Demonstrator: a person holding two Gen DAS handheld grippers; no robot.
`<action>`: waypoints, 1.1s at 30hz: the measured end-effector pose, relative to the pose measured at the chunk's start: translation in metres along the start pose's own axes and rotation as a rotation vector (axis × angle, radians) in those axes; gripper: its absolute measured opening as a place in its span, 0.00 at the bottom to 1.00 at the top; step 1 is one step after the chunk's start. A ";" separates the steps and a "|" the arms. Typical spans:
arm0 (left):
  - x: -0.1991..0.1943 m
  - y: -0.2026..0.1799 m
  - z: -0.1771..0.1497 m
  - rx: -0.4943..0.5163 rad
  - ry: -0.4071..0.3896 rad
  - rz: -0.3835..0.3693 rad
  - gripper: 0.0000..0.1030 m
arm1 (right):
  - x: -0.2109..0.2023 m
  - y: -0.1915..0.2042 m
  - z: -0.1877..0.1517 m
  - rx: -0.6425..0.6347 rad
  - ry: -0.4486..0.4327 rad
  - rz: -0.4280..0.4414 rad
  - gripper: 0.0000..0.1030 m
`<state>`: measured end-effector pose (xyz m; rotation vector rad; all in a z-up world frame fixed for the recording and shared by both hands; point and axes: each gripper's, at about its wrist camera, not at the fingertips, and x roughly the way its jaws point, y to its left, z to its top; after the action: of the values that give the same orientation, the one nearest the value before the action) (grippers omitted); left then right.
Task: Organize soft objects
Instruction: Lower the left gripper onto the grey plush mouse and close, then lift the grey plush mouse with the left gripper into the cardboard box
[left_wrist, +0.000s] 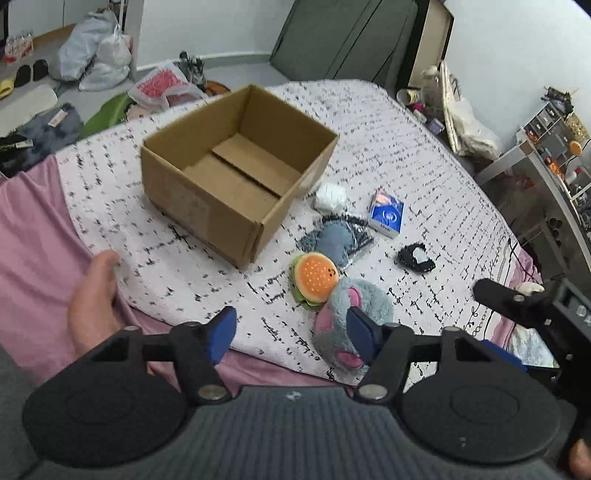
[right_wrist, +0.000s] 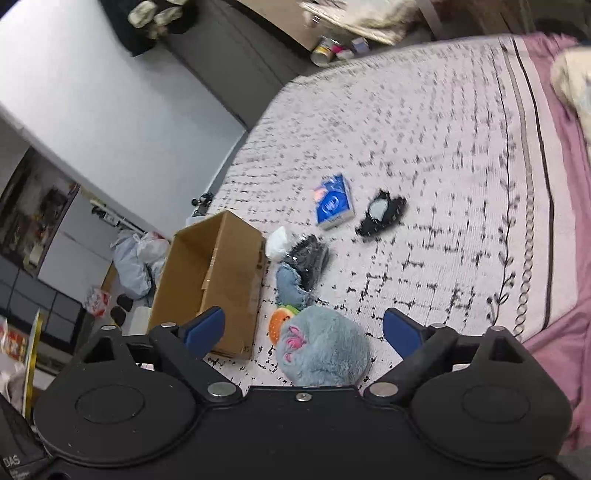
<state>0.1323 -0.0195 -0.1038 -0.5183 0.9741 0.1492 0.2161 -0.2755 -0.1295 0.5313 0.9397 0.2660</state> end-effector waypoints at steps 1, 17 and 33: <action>0.004 -0.002 0.001 0.005 0.003 0.002 0.60 | 0.006 -0.004 -0.002 0.012 0.010 0.003 0.83; 0.075 -0.004 0.002 -0.058 0.114 -0.025 0.45 | 0.067 -0.023 -0.020 0.038 0.131 -0.007 0.70; 0.104 0.001 0.002 -0.115 0.110 -0.131 0.22 | 0.086 -0.030 -0.022 0.092 0.142 -0.008 0.32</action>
<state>0.1917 -0.0286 -0.1884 -0.7002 1.0395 0.0593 0.2465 -0.2562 -0.2156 0.5986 1.0960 0.2566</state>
